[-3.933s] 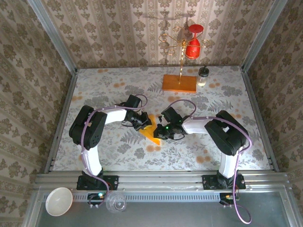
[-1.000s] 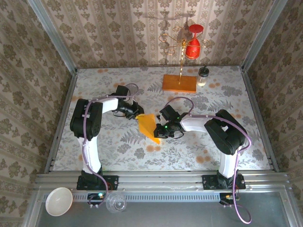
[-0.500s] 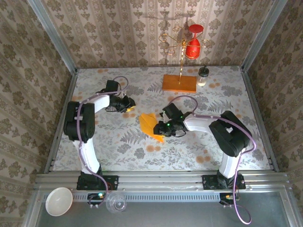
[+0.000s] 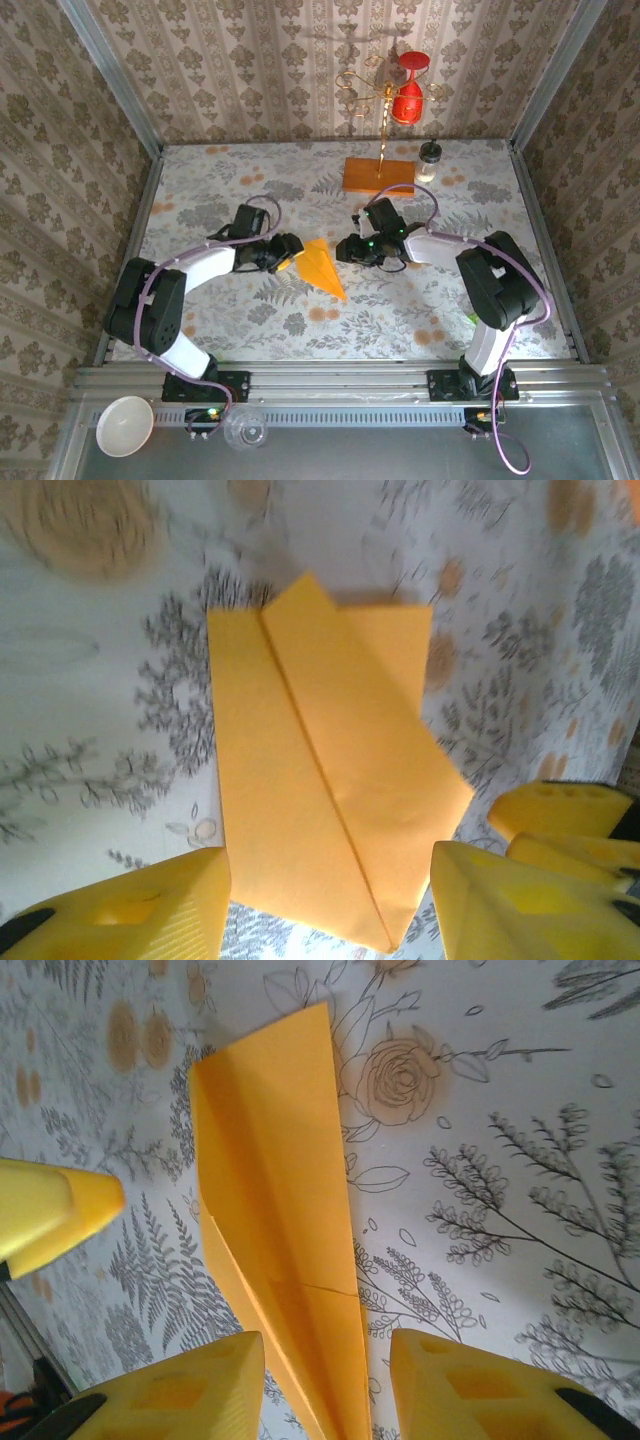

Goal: Fold a paper plane with a square sheet of paper (pick it up from the middle)
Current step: Turn over the paper at the center of the table.

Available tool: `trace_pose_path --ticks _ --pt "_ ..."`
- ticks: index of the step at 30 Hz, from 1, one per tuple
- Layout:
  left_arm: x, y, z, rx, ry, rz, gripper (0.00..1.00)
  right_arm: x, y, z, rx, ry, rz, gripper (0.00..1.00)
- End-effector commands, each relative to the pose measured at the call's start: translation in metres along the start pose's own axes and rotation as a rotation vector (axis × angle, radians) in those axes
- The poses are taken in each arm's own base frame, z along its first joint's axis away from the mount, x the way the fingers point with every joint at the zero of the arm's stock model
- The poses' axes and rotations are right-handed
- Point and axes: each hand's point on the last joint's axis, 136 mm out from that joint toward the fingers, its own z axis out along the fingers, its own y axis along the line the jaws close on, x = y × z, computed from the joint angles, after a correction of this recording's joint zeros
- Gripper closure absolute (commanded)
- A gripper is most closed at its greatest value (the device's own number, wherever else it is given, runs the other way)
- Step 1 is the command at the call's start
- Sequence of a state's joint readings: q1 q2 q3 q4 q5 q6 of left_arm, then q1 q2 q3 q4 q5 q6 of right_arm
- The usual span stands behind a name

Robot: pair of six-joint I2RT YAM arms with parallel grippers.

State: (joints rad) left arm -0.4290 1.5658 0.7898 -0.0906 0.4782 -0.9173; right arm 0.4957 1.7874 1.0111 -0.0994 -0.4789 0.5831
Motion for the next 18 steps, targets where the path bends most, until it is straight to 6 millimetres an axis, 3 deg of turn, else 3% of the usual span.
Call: trace_pose_path --ticks 1,12,15,18 --pt "-0.003 -0.008 0.001 0.038 -0.046 -0.041 0.43 0.003 0.014 0.006 -0.051 0.062 -0.091 0.60" --pt "0.000 -0.004 0.006 0.046 -0.036 -0.068 0.41 0.008 0.024 0.039 -0.079 0.164 -0.166 0.66" --pt "0.000 -0.005 0.005 0.049 -0.037 -0.066 0.41 0.005 0.019 0.042 -0.045 0.169 -0.191 0.73" --pt "0.000 -0.010 0.001 0.067 -0.046 -0.050 0.41 -0.004 0.021 0.036 -0.044 0.141 -0.206 0.87"
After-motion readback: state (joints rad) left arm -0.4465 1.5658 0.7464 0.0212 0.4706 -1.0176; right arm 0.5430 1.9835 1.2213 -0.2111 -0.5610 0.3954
